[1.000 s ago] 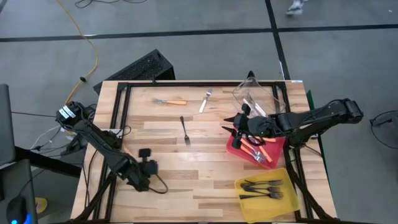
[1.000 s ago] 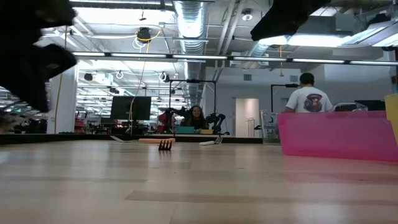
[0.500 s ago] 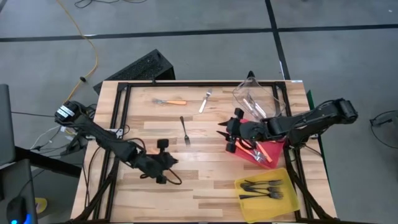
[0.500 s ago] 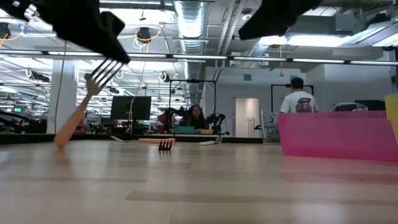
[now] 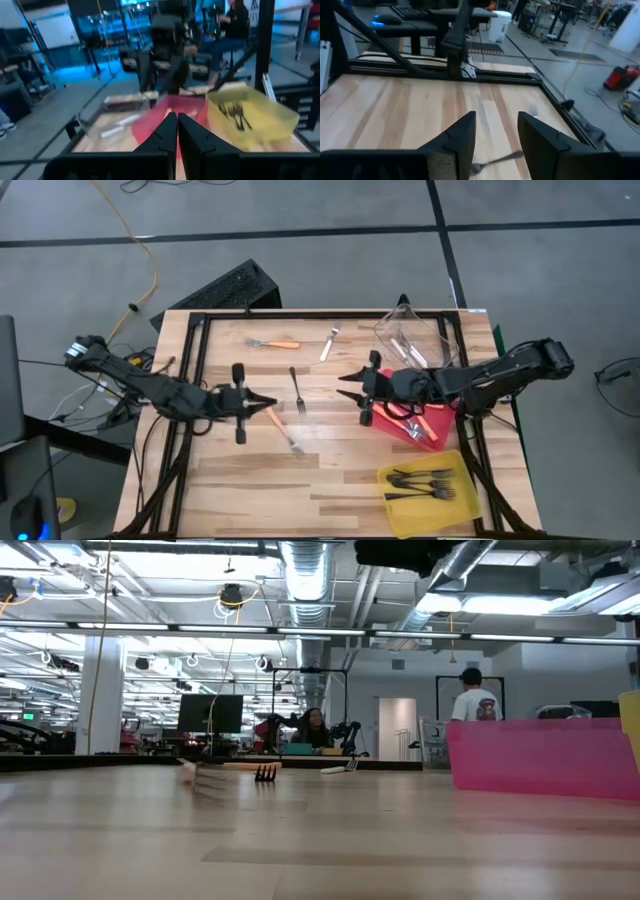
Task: Sort silverware by color (type)
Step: Put the orange fork into the red bin
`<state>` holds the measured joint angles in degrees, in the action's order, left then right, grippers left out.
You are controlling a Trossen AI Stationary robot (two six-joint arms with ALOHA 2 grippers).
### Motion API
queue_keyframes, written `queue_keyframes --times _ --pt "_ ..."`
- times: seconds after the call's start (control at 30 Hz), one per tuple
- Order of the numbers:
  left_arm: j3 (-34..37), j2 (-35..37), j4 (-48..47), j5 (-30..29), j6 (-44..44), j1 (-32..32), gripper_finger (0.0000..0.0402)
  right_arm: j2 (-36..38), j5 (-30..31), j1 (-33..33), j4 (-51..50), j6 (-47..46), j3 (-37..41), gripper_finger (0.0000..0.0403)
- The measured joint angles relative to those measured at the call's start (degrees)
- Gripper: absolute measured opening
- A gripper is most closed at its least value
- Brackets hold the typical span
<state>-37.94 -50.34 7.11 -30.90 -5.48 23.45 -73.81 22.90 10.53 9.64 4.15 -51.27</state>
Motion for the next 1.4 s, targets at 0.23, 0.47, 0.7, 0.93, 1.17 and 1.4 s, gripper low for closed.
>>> queue_keyframes --times 0.23,0.47,0.7,0.93,1.17,1.4 --pt "0.7 1.1 -8.2 3.7 4.2 -0.4 0.0000 -5.2 -4.4 -1.9 3.9 -1.4 0.0 0.0191" --pt "0.6 -4.2 -17.9 8.8 7.4 0.0 0.0007 -13.0 -8.9 -3.2 8.0 -2.6 0.0 0.0225" --pt "0.7 -16.1 -19.6 17.0 0.8 -0.3 0.0080 -13.6 -12.7 -3.1 6.7 -5.6 0.0 0.0230" --pt "0.7 -27.4 -14.2 26.0 -8.4 -3.5 0.0147 -10.7 -12.7 -3.1 5.2 -5.2 0.0 0.0230" --pt "-1.7 -35.9 -12.1 29.7 -13.7 -7.0 0.0158 -10.1 -12.7 -3.1 3.9 -5.2 0.0 0.0230" --pt "-4.8 -41.6 -11.9 37.3 -16.7 -10.3 0.0158 -10.1 -12.5 -3.2 2.0 -5.2 0.0 0.0230"
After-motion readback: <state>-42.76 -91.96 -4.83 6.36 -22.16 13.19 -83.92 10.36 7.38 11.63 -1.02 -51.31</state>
